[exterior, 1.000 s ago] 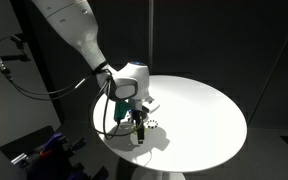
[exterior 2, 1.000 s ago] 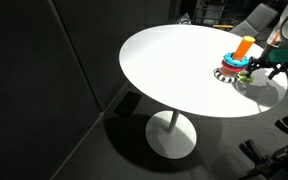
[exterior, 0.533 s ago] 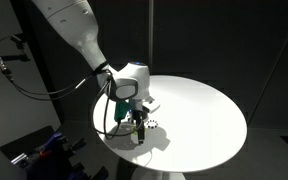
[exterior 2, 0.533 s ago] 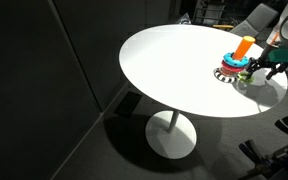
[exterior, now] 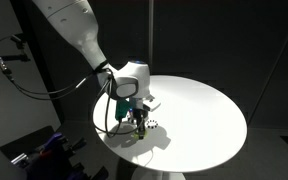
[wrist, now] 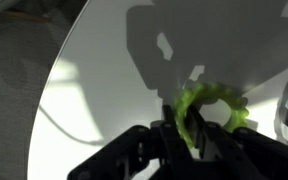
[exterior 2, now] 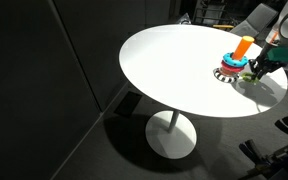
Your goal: Put the yellow ring through the pole
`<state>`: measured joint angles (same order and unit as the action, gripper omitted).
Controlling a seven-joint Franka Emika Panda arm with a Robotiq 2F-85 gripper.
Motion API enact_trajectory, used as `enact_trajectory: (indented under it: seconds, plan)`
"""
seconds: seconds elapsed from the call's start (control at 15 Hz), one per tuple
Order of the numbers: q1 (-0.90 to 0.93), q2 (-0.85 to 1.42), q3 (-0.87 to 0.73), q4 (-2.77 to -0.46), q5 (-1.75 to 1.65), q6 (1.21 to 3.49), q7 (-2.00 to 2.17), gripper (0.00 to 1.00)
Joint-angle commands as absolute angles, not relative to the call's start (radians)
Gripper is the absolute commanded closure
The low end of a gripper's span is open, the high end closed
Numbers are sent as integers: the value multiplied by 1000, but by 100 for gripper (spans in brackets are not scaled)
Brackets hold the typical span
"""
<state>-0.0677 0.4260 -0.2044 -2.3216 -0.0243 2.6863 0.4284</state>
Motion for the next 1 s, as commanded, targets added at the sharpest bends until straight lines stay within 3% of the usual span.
enact_trajectory:
  seconds: [0.0, 0.93]
  plan:
    - [-57, 389, -226, -2324, -15, 2662, 404, 97]
    - [-56, 217, -236, -2308, -43, 2538, 427, 94]
